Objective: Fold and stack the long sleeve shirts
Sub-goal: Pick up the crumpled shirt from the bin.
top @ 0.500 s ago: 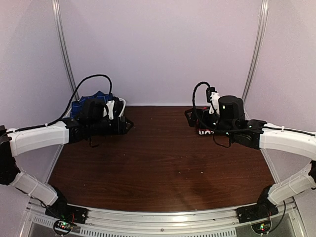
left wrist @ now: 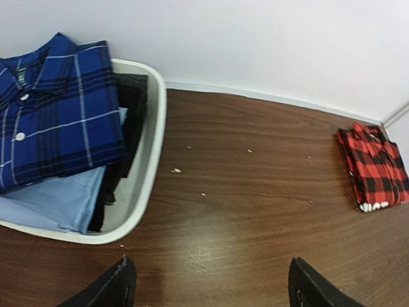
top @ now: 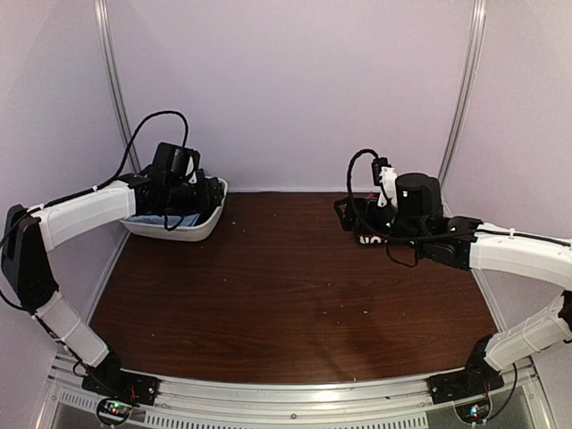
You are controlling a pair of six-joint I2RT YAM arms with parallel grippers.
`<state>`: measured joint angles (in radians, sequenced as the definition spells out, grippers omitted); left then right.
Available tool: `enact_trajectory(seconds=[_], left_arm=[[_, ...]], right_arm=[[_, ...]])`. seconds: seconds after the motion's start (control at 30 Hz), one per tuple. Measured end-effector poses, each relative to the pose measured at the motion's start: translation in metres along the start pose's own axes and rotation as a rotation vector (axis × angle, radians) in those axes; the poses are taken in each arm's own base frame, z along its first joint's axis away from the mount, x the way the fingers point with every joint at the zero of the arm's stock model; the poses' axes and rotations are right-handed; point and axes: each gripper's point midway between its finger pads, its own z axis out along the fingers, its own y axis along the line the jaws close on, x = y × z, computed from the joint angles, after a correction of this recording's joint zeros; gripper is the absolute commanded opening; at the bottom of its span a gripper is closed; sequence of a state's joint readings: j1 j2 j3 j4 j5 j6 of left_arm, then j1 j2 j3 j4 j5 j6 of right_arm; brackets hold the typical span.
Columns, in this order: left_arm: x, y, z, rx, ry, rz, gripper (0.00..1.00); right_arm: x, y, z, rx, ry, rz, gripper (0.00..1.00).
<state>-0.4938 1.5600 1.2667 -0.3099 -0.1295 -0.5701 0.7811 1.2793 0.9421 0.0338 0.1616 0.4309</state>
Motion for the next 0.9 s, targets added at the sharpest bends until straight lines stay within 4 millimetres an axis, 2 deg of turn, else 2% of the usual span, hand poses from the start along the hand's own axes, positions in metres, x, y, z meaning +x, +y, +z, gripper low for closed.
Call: enact_trajectory(seconds=[0.13,0.2,0.37,0.63,0.9], left_arm=[[-0.018,0.045,0.014,-0.116,0.009,-0.056,0.88],[-0.025,0.067,0.023,-0.167,0.016,-0.083,0.95],[-0.037,0.114,0.051,-0.272,0.040,-0.133,0.96],[-0.034,0.179,0.101,-0.390,0.103,-0.194,0.94],[-0.035,0.238,0.131,-0.466,0.130,-0.256,0.86]], right_arm=[[0.000,0.000,0.000,0.000,0.000,-0.013,1.00],[0.000,0.000,0.000,0.000,0.000,-0.018,1.00],[0.002,-0.001,-0.001,0.003,0.011,-0.043,1.00],[-0.001,-0.001,-0.010,-0.002,0.014,-0.073,1.00],[-0.008,-0.002,-0.020,-0.005,0.003,-0.085,1.00]])
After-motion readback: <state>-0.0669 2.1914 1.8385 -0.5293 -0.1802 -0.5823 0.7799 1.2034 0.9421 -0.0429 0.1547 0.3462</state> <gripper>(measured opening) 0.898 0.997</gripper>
